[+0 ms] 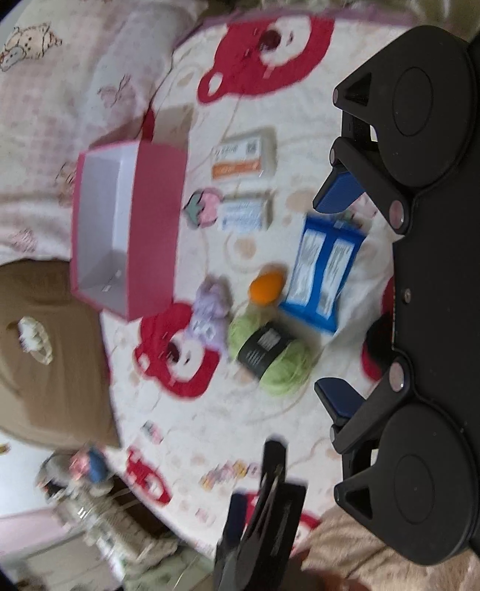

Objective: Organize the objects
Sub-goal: 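Move the left tool toward the blue wet-wipe pack, then close the left gripper on the blue wet-wipe pack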

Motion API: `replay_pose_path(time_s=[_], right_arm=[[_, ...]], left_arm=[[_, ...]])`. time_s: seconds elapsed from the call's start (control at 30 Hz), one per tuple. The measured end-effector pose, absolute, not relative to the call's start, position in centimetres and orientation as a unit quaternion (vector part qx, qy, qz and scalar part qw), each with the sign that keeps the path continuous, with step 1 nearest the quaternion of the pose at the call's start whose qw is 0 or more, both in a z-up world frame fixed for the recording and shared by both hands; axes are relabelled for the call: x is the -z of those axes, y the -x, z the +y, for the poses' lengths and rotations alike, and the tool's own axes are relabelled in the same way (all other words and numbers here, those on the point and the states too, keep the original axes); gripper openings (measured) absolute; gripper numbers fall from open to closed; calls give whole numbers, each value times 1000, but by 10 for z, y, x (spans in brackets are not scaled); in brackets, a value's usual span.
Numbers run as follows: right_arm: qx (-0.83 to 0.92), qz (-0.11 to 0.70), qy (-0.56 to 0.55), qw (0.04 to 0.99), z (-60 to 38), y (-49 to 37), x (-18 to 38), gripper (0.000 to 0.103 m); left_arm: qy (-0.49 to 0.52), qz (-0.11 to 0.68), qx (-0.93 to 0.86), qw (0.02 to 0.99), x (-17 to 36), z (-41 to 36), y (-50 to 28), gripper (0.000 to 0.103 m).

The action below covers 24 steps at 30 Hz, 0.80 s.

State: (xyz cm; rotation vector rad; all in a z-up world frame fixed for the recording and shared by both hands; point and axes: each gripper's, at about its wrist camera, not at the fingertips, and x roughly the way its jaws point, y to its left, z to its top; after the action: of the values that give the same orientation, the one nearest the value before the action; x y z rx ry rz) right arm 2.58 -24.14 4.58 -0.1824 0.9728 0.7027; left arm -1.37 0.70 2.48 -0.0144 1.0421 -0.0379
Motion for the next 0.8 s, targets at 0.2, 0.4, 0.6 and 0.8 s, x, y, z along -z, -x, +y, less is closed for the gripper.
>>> replay_pose_path(time_s=[0.2,0.4,0.6,0.8], right_arm=[[-348,418,105,832,-238,-25,-25,98],[-353,420,107,829,-244,-30,7,98],[-359,452,35,816,-267,-50,43,98],[-355,447,0,821,-279,-56,67,97]], left_arm=[[45,474,32,879,-8,-6,6,103],[76,459,66,883,12,-28,1,101],[67,454,91,884,30,-59,-3,95],[66,462,95,879,50,-82,-8,78]])
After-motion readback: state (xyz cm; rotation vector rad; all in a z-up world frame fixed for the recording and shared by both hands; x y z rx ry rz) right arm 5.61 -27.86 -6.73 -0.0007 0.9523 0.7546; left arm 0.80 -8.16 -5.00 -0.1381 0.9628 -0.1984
